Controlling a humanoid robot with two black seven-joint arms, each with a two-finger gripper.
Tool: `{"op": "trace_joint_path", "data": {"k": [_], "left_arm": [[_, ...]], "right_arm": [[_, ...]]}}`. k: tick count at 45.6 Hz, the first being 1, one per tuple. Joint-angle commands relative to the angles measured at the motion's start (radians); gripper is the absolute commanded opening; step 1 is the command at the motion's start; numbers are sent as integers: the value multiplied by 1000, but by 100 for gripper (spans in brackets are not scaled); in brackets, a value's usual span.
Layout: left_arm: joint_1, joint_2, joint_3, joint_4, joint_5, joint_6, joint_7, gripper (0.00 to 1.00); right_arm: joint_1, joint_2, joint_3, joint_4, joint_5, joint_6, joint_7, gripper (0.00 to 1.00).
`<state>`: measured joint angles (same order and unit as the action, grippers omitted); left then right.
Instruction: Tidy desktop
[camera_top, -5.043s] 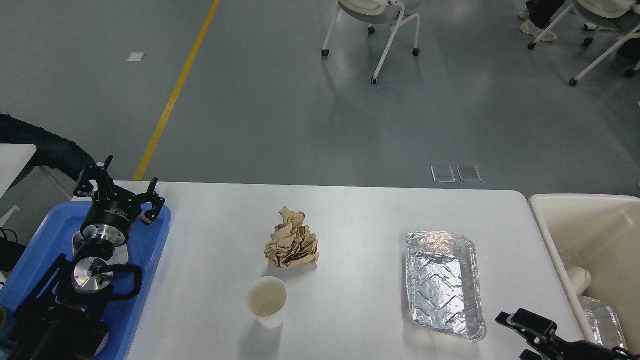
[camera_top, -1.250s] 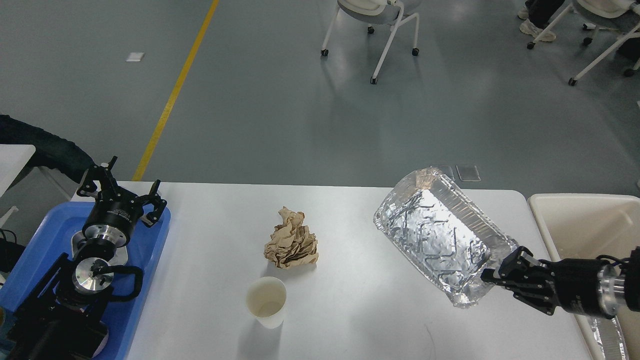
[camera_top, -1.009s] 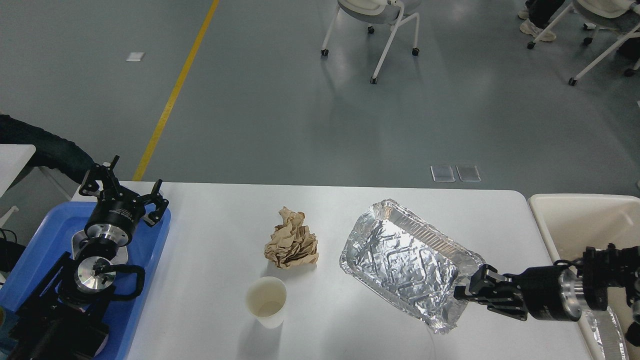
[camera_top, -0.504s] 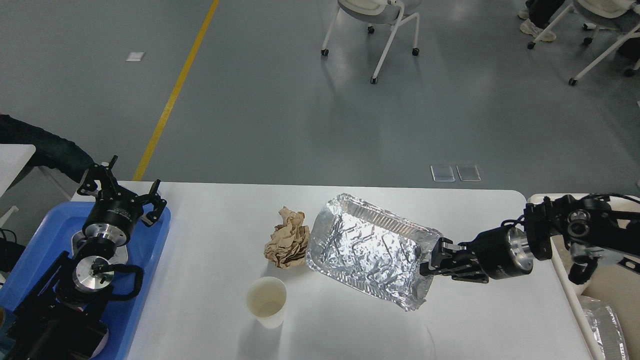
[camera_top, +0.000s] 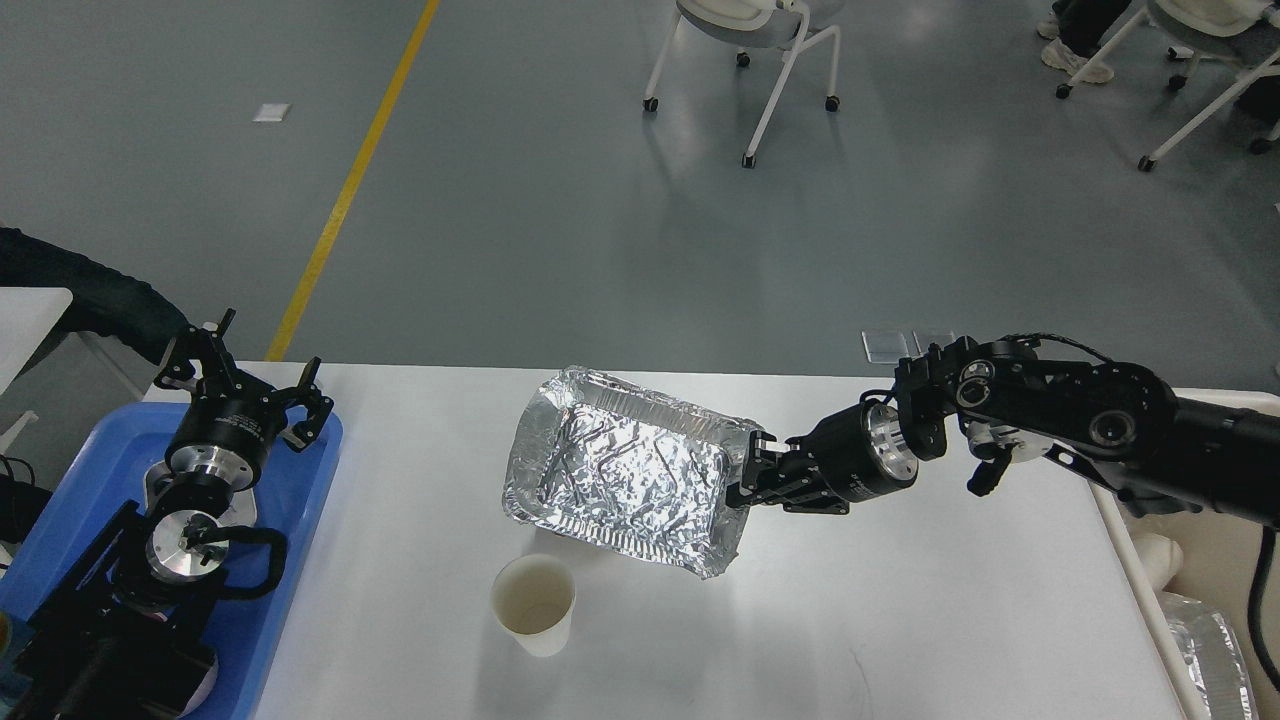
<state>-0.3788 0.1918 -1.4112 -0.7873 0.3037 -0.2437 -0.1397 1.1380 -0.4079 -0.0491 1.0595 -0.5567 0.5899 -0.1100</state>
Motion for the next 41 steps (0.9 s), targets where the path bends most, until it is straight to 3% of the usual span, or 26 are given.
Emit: {"op": "trace_joint_path", "data": {"k": [1, 6, 12, 23, 41], "left_arm": [[1, 0, 0, -1, 0, -2, 0, 97], [1, 0, 0, 0, 0, -2, 0, 97], [1, 0, 0, -1, 0, -3, 0, 97], [0, 0, 0, 0, 0, -2, 0, 97], [0, -3, 0, 0, -1, -3, 0, 97]], "right_arm": [[12, 44, 0, -46, 3, -5, -14, 0], [20, 46, 0, -52, 15, -38, -48, 0], [25, 40, -1, -52, 87, -120, -145, 0], [39, 8, -34, -18, 162, -119, -253, 0], [52, -43, -21, 60, 277, -157, -270, 0]]}}
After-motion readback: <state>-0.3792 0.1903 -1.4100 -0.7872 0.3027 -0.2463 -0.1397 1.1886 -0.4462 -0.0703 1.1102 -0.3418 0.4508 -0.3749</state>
